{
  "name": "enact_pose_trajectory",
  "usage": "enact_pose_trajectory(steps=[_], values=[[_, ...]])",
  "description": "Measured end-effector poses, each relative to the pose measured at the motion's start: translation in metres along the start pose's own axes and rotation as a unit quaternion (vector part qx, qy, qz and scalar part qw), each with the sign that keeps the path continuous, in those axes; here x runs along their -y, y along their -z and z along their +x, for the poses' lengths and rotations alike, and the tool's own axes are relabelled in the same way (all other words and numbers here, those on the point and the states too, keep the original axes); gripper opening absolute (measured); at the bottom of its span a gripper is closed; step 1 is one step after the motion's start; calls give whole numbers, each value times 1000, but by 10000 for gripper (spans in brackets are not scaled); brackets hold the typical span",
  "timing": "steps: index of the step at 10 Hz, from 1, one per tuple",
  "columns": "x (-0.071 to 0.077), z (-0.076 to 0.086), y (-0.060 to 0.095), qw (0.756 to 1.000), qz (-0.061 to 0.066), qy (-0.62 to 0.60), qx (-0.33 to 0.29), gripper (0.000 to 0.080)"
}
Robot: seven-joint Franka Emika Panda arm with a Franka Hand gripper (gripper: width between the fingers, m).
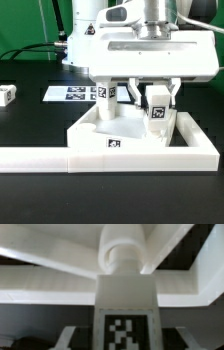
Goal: Assemble square table
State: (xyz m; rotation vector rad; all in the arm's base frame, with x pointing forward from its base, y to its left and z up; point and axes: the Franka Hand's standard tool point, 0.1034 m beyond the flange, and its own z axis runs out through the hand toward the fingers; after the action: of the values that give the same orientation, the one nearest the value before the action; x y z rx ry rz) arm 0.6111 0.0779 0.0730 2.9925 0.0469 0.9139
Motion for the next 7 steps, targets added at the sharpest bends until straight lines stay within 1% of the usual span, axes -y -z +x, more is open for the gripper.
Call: enact_pose_trajectory(steps=[2,6,7], values=[[4,-3,-1,1000,1,3,1,290],[5,-9,3,1000,-3,-7,-11,290],[6,-10,3,1000,-1,-7,-7,290]])
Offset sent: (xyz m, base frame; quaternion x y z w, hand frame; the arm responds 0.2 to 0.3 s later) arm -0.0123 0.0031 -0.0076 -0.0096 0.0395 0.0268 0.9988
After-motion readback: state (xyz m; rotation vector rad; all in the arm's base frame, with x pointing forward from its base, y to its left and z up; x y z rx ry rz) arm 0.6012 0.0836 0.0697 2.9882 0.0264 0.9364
